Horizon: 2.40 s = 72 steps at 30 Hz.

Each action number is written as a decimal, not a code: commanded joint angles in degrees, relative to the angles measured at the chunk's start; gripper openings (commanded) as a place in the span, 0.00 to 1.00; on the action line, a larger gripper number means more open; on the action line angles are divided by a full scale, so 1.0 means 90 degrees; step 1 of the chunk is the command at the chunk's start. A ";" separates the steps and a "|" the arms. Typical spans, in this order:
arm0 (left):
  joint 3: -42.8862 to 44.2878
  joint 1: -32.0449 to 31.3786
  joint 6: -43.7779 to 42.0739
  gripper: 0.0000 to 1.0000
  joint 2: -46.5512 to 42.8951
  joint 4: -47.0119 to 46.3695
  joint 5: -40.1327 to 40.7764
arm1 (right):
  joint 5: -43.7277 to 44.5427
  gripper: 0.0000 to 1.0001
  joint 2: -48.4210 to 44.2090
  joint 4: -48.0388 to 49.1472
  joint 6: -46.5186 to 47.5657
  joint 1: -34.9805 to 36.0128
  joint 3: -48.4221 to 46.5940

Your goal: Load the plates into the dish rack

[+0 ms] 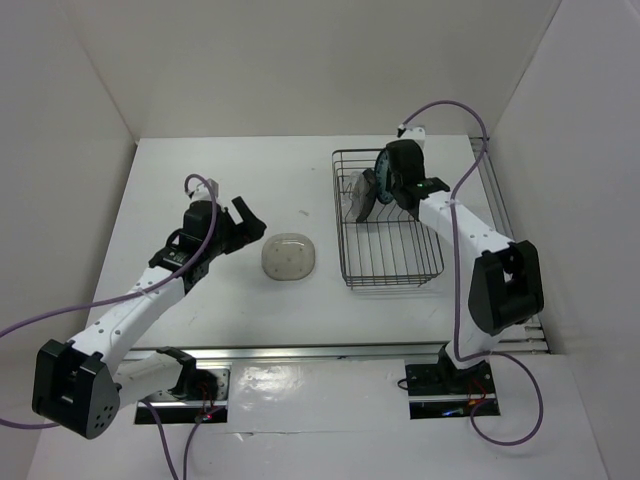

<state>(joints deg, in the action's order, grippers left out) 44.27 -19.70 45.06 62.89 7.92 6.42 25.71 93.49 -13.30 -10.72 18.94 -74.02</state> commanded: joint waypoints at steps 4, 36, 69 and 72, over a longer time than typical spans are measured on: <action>0.0237 -0.0018 0.0013 1.00 0.0014 0.0018 0.0234 | 0.0140 0.12 0.0178 0.0306 -0.0156 0.0258 0.0090; 0.0433 -0.0018 0.0160 0.99 0.2658 -0.0342 0.0216 | 0.1108 0.82 -0.1461 -0.0934 -0.0381 0.0503 -0.0595; 0.1283 -0.0438 0.0384 0.00 0.1951 0.1512 0.1885 | -0.3332 0.88 -0.2956 0.0819 0.0049 0.0620 0.0567; 0.1000 -0.0496 0.0210 0.00 0.0466 0.1270 0.1828 | -0.5132 0.89 -0.2947 0.1281 0.0107 0.0553 0.0782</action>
<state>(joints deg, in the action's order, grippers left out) 53.74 -23.81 47.97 78.46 19.09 19.77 0.69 68.69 -11.44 -11.46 24.29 -68.03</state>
